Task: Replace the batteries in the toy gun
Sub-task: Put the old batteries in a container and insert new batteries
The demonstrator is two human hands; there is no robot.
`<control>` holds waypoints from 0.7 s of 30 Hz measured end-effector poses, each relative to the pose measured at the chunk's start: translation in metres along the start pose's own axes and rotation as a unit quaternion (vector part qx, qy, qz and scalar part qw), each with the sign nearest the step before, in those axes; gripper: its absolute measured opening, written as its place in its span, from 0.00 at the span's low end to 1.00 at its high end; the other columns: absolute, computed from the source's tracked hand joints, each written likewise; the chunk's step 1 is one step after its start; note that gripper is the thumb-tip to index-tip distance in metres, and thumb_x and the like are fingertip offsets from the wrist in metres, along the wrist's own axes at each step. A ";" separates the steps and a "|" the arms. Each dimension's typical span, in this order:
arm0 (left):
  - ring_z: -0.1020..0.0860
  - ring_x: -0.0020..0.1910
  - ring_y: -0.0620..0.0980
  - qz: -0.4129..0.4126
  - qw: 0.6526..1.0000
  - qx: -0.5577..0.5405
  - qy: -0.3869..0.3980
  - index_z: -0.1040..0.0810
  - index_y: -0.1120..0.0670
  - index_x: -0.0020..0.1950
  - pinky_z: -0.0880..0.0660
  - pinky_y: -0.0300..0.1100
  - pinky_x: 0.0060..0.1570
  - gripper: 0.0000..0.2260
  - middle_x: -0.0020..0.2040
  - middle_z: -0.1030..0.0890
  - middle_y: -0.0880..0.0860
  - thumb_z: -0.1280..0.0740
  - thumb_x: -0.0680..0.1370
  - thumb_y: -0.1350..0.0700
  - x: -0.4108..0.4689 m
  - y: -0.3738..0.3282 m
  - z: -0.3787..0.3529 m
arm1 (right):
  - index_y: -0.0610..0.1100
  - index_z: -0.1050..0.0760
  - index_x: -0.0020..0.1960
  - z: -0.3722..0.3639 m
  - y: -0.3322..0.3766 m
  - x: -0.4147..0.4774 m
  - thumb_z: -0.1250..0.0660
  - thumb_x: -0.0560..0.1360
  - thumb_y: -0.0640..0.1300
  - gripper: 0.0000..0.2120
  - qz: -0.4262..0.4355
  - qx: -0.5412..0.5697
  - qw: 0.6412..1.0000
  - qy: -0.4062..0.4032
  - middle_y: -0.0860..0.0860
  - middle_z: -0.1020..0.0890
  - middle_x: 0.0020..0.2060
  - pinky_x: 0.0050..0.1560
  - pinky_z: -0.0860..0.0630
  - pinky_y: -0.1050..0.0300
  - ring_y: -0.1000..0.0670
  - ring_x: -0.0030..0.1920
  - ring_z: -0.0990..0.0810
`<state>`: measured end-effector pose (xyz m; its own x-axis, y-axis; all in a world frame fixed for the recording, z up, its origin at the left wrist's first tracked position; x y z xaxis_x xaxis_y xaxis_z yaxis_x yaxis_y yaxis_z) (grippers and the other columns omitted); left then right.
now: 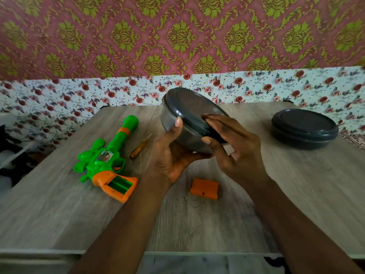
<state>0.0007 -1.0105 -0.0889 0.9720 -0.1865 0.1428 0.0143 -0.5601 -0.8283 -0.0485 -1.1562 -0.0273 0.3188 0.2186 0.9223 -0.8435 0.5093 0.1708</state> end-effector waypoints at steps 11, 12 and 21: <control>0.23 0.67 0.68 0.023 0.999 0.043 -0.016 0.30 0.57 0.76 0.29 0.73 0.64 0.30 0.68 0.22 0.65 0.33 0.78 0.43 -0.001 0.011 0.002 | 0.34 0.17 0.60 0.016 0.014 -0.001 0.26 0.77 0.44 0.17 0.089 -0.108 0.990 -0.023 0.41 0.13 0.53 0.49 0.16 0.53 0.45 0.50 0.13; 0.23 0.67 0.68 0.024 0.999 0.044 -0.018 0.29 0.58 0.76 0.29 0.73 0.64 0.30 0.68 0.22 0.65 0.32 0.78 0.44 -0.002 0.011 0.003 | 0.34 0.17 0.60 0.017 0.014 -0.001 0.26 0.77 0.44 0.17 0.092 -0.115 0.989 -0.024 0.41 0.13 0.52 0.48 0.16 0.52 0.44 0.49 0.13; 0.20 0.63 0.67 0.027 0.999 0.039 -0.026 0.30 0.60 0.75 0.19 0.60 0.53 0.32 0.67 0.21 0.67 0.27 0.74 0.51 -0.002 0.016 0.002 | 0.32 0.16 0.55 0.022 0.012 -0.002 0.24 0.76 0.42 0.14 0.093 -0.136 0.985 -0.043 0.41 0.12 0.45 0.41 0.17 0.50 0.43 0.40 0.14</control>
<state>-0.0008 -1.0178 -0.1037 0.9827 -0.1712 0.0706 -0.0216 -0.4849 -0.8743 -0.0689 -1.1688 -0.0193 0.1217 0.2637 0.9569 -0.7334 0.6735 -0.0923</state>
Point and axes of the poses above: each hand's wrist, its own x-axis towards the middle knuckle, its own z-axis out of the back of the hand, y = z × x, the point moved 8 cm from there along x, towards the middle knuckle
